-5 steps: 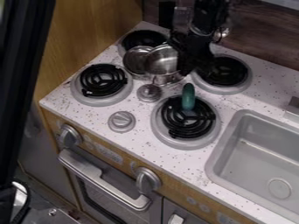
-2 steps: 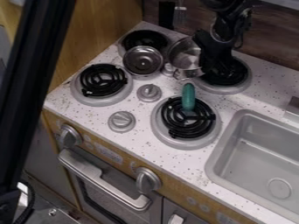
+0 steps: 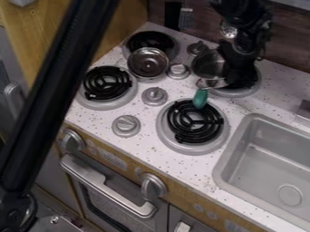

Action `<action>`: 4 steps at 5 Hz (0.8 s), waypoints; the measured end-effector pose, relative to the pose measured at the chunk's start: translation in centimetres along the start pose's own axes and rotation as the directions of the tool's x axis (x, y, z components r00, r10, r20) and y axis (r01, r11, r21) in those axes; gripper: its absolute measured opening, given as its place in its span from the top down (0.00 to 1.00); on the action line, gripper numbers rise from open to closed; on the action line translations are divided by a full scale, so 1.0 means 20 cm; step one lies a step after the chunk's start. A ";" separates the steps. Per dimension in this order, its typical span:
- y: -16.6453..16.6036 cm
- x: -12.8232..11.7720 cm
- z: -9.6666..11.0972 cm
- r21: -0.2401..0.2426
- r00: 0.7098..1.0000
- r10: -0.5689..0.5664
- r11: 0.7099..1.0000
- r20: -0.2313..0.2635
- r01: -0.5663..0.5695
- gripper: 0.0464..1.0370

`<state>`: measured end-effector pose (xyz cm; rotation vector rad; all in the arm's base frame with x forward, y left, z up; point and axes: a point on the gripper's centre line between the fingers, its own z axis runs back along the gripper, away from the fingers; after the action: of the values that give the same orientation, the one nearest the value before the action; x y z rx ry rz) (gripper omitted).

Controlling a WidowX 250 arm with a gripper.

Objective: Move the silver pot to the top right stove

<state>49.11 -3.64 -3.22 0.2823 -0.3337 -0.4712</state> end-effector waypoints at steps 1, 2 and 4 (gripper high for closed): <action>-0.04 0.10 -0.04 -0.014 0.999 -0.037 0.999 0.013 0.037 0.99; -0.03 0.15 -0.06 -0.019 0.999 -0.038 0.999 0.026 0.038 0.97; -0.06 0.07 -0.10 -0.019 0.999 0.011 1.000 -0.033 -0.012 0.58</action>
<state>50.56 -4.89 -5.11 0.2687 -0.2984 -0.4577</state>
